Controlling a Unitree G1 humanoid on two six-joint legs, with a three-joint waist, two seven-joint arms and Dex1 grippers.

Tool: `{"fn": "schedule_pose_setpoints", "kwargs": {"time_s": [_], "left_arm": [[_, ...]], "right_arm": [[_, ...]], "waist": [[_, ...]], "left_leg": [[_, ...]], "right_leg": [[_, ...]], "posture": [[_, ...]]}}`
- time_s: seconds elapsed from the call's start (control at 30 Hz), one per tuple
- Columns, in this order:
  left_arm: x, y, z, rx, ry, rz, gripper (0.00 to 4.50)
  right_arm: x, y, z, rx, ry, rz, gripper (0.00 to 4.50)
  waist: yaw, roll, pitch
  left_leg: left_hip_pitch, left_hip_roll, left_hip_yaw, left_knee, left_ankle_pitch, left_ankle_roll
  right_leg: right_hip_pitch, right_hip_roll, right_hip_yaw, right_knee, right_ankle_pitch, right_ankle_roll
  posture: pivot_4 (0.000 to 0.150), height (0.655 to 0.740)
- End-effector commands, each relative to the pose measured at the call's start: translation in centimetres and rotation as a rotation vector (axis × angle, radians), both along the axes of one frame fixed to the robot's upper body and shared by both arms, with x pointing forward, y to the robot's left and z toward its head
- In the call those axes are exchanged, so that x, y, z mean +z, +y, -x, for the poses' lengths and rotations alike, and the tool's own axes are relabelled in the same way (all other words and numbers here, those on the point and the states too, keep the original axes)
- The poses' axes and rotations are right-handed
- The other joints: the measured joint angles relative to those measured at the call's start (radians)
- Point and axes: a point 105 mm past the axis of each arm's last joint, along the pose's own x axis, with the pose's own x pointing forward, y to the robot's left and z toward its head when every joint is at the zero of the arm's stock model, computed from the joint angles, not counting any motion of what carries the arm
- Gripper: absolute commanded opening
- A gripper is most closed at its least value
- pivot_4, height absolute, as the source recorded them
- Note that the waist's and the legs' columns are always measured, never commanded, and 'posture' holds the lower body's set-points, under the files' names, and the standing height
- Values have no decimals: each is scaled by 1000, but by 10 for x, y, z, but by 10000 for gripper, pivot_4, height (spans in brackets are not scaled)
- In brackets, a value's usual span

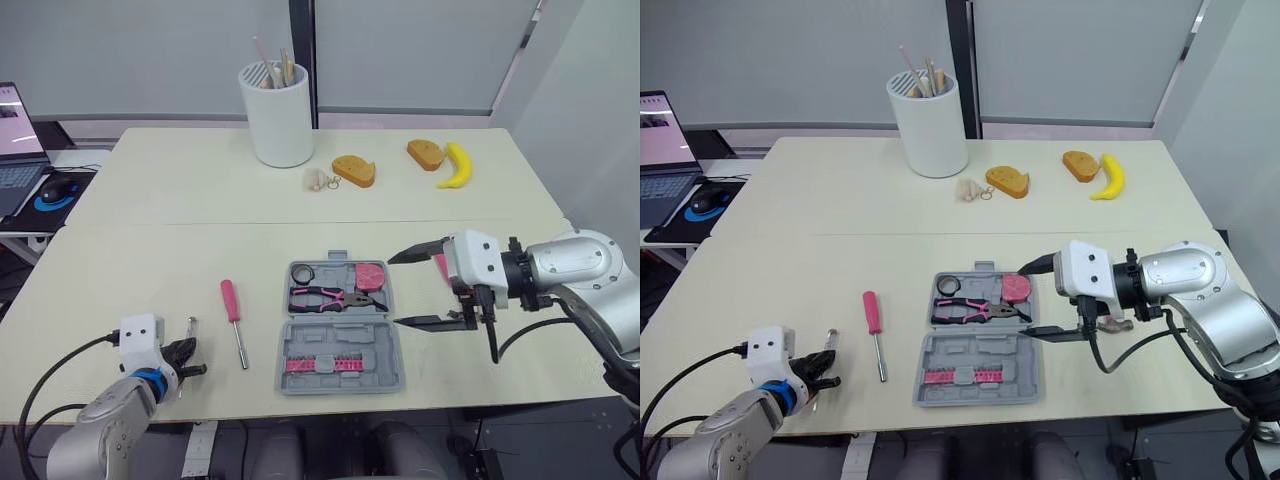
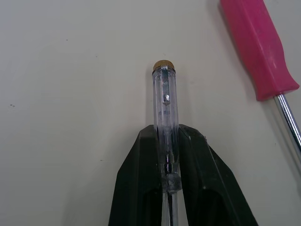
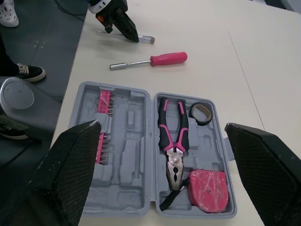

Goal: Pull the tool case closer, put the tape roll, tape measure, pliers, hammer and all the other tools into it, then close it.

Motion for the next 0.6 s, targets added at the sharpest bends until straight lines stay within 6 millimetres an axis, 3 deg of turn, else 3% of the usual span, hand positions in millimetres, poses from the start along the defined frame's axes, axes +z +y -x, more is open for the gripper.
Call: {"fn": "schedule_pose_setpoints", "kwargs": {"time_s": [0.03,0.37,0.6], "left_arm": [[9,-5,-4,-7,-31,-28,1947],[1,-6,2,-17,-16,-29,1947],[24,0,17,-76,-118,-10,24554]], "right_arm": [[7,1,1,22,-41,0,45000],[6,-1,2,20,-36,13,45000],[6,-3,6,17,-27,8,45000]], "waist": [[0,0,0],[0,0,0],[-1,0,0]], "left_leg": [[0,0,0,0,0,0],[0,0,0,0,0,0],[0,0,0,0,0,0]], "right_leg": [[0,0,0,0,0,0],[0,0,0,-1,0,0],[0,0,0,-2,0,0]], "posture": [[1500,7400],[1500,7400],[1500,7400]]}}
